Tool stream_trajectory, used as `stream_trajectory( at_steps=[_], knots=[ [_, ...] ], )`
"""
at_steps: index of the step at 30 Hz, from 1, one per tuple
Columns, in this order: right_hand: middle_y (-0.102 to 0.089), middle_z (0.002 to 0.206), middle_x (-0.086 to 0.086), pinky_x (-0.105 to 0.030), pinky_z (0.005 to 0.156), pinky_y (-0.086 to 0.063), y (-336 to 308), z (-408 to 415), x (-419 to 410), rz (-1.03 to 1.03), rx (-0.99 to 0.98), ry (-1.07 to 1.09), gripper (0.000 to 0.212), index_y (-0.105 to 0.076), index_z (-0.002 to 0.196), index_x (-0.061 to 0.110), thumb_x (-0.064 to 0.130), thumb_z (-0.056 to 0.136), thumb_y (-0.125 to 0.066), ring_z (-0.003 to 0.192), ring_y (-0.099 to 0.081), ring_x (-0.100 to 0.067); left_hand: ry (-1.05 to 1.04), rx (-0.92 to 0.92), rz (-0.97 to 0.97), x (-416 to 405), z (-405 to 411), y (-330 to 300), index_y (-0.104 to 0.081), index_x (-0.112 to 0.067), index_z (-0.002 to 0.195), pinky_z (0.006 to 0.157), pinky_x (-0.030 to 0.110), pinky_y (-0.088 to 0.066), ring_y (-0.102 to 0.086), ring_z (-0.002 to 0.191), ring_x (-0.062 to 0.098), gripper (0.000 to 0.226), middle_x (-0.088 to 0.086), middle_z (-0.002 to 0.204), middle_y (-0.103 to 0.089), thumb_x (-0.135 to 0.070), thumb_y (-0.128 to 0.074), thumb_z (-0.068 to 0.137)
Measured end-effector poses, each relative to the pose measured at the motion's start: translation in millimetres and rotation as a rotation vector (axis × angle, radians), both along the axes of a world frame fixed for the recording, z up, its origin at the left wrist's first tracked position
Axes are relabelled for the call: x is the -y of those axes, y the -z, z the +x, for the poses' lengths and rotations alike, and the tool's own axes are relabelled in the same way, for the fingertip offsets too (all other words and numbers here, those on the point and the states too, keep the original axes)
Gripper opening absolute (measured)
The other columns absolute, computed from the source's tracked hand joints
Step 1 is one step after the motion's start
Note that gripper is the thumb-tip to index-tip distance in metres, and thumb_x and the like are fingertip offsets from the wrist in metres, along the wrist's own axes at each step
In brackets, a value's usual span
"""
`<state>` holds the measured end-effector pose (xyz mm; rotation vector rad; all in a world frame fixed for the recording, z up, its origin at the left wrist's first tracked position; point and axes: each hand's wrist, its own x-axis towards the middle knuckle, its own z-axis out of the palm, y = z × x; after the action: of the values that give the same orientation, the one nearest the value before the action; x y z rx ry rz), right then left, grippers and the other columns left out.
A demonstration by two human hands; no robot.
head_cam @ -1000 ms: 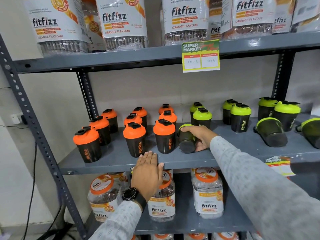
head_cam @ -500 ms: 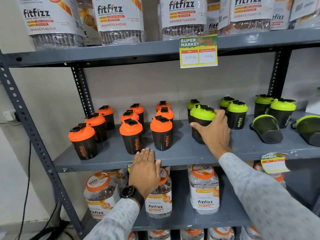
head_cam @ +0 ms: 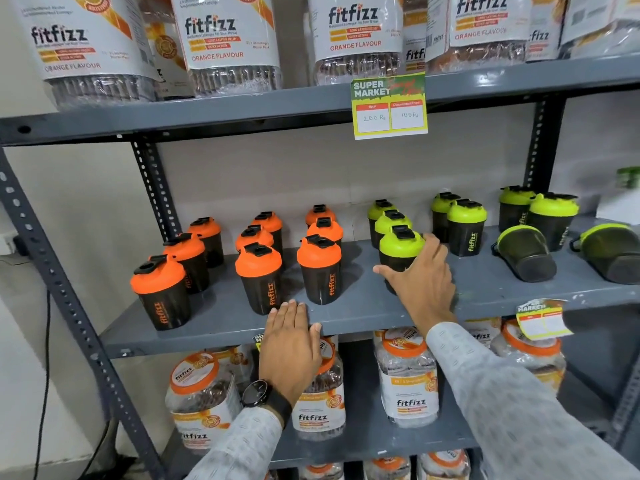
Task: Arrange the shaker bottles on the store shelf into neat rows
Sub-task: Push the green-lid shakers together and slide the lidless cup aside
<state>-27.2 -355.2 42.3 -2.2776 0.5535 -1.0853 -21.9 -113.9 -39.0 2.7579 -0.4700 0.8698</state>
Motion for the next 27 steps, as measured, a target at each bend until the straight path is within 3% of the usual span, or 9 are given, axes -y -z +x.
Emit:
stream_trajectory(
  at_steps=[3, 7, 10, 14, 17, 20, 23, 25, 27],
  knots=[
    [-0.049, 0.144, -0.018, -0.057, 0.092, -0.052, -5, -10, 14, 0.067, -0.022, -0.053, 0.127, -0.025, 0.154, 0.015, 0.074, 0.059, -0.085, 0.131, -0.051, -0.043, 0.073, 0.045, -0.260, 9, -12, 0, -0.046, -0.005, 0.149, 0.125, 0.045, -0.021, -0.040, 0.146, 0.024, 0.060, 0.015, 0.154, -0.049, -0.039, -0.035, 0.101],
    [-0.052, 0.146, -0.015, -0.050, 0.101, -0.048, -17, -27, 63, 0.120, 0.001, -0.141, 0.113, -0.027, 0.156, 0.020, 0.072, 0.070, -0.078, 0.131, -0.055, -0.036, 0.290, 0.129, -0.409, 67, -41, -2, -0.045, -0.006, 0.151, 0.124, 0.044, -0.024, -0.032, 0.151, 0.018, 0.053, 0.012, 0.158, -0.043, -0.027, -0.045, 0.101],
    [-0.061, 0.130, -0.013, -0.041, 0.094, -0.046, -31, -38, 114, 0.088, 0.056, -0.150, 0.084, -0.043, 0.148, 0.016, 0.053, 0.082, -0.079, 0.118, -0.060, -0.030, 0.464, 0.119, -0.314, 136, -48, -16, -0.047, -0.008, 0.150, 0.123, 0.041, -0.025, -0.035, 0.149, 0.018, 0.051, 0.011, 0.157, -0.045, -0.030, -0.045, 0.104],
    [-0.066, 0.117, -0.015, -0.043, 0.092, -0.047, -42, -38, 201, 0.028, 0.080, -0.032, 0.060, -0.057, 0.132, 0.012, 0.045, 0.086, -0.077, 0.115, -0.061, -0.037, 0.530, 0.015, -0.145, 230, -42, -34, -0.048, -0.005, 0.148, 0.124, 0.042, -0.022, -0.037, 0.148, 0.027, 0.058, 0.016, 0.154, -0.048, -0.041, -0.031, 0.105],
    [-0.063, 0.127, -0.023, -0.046, 0.095, -0.046, -46, -30, 261, 0.081, -0.052, 0.006, 0.063, -0.057, 0.131, 0.008, 0.050, 0.086, -0.074, 0.120, -0.058, -0.043, 0.426, -0.088, -0.020, 277, -28, -39, -0.043, -0.003, 0.149, 0.125, 0.044, -0.019, -0.033, 0.149, 0.032, 0.072, 0.019, 0.157, -0.043, -0.048, -0.015, 0.100],
    [-0.059, 0.137, -0.024, -0.045, 0.097, -0.047, -45, -15, 300, 0.240, -0.257, -0.045, 0.088, -0.051, 0.137, 0.003, 0.068, 0.081, -0.070, 0.127, -0.056, -0.043, 0.252, -0.161, 0.075, 300, -11, -32, -0.038, -0.002, 0.151, 0.125, 0.046, -0.015, -0.030, 0.150, 0.032, 0.082, 0.020, 0.159, -0.040, -0.050, -0.003, 0.094],
    [-0.063, 0.131, -0.012, -0.035, 0.067, -0.055, -40, -2, 317, 0.475, -0.376, -0.150, 0.111, -0.055, 0.139, 0.005, 0.085, 0.062, -0.071, 0.114, -0.064, -0.037, 0.136, -0.182, 0.062, 308, -7, -20, -0.042, -0.004, 0.150, 0.124, 0.044, -0.012, -0.033, 0.149, 0.030, 0.087, 0.017, 0.157, -0.043, -0.053, 0.001, 0.092],
    [-0.066, 0.113, -0.007, -0.032, 0.058, -0.053, -35, 5, 321, 0.616, -0.424, -0.236, 0.102, -0.060, 0.133, 0.011, 0.082, 0.061, -0.075, 0.092, -0.067, -0.032, 0.129, -0.170, 0.061, 308, -7, -15, -0.047, -0.006, 0.148, 0.124, 0.044, -0.015, -0.037, 0.147, 0.029, 0.084, 0.016, 0.155, -0.047, -0.053, -0.003, 0.094],
    [-0.068, 0.100, -0.004, -0.031, 0.058, -0.052, -36, 8, 320, 0.720, -0.434, -0.334, 0.076, -0.062, 0.129, 0.014, 0.067, 0.077, -0.076, 0.080, -0.068, -0.025, 0.130, -0.157, 0.058, 308, -8, -15, -0.050, -0.006, 0.145, 0.123, 0.042, -0.019, -0.041, 0.145, 0.029, 0.081, 0.016, 0.153, -0.050, -0.053, -0.007, 0.096]
  ],
)
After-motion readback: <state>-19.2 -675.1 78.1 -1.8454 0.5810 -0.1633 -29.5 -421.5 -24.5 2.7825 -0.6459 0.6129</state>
